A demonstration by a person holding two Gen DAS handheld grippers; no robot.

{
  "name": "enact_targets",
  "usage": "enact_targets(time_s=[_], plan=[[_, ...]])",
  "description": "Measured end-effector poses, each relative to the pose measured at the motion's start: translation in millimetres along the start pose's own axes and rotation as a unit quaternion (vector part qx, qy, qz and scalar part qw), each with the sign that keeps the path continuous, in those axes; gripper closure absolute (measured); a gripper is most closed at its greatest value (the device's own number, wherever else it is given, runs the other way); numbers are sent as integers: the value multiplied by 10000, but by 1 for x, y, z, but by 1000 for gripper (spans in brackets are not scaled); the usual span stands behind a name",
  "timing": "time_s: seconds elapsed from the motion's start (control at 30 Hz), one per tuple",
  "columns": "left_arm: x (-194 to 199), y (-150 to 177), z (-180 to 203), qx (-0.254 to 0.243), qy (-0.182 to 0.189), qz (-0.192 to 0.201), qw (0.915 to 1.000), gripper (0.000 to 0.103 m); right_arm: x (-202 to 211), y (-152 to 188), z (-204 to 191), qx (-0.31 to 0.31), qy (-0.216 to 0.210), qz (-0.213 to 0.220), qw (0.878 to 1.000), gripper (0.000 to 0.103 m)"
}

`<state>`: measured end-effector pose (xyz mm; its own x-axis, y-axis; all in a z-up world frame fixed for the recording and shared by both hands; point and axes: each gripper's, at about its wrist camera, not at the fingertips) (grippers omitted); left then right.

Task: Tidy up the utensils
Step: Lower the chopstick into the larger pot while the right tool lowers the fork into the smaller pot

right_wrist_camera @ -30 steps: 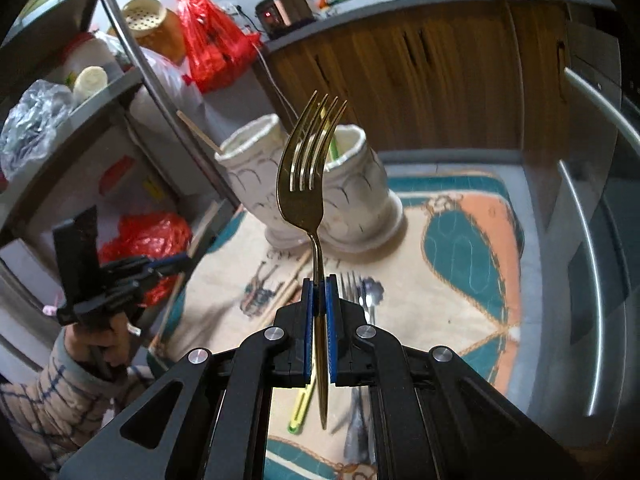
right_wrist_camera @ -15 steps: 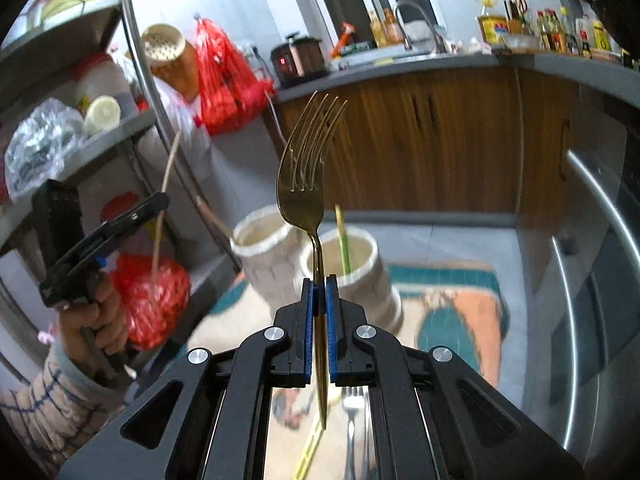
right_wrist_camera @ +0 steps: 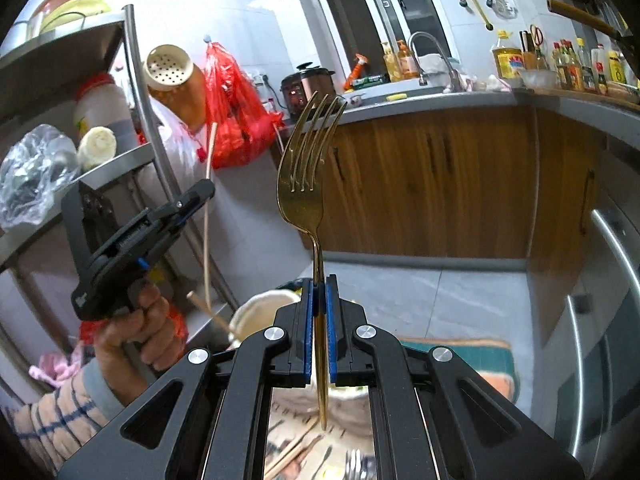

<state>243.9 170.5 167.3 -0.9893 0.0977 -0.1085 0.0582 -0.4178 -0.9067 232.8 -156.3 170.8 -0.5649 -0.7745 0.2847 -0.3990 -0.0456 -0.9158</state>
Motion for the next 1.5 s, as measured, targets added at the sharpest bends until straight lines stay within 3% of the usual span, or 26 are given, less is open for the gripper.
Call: enact_targets(time_s=[0.27, 0.5, 0.7, 1.3, 1.4, 1.5], plan=[[-19, 31, -13, 56, -43, 52, 10000, 97, -25, -11, 11, -26, 105, 56, 9999, 96], [-7, 59, -10, -109, 48, -45, 9999, 97, -24, -15, 15, -80, 118, 120, 9998, 96], [12, 74, -3, -336, 75, -159, 9993, 97, -36, 4, 10, 80, 265, -136, 9995, 96], [14, 62, 18, -667, 59, -465, 9967, 97, -74, 44, 23, 55, 504, -857, 9950, 96], [18, 58, 20, -666, 40, -404, 9970, 87, -77, 45, 25, 29, 490, -874, 9950, 96], [26, 50, 21, -636, 33, -313, 9975, 65, -78, 45, 25, 45, 463, -891, 9949, 96]])
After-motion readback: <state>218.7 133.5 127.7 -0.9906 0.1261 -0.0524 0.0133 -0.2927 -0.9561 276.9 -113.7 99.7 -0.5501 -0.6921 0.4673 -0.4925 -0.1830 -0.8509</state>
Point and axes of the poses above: each gripper's, at about its wrist camera, not at the fingertips, and x roughly against the way its jaws point, z to its right, y to its underside, and after that the axes turned 8 degrees about z, right-handed
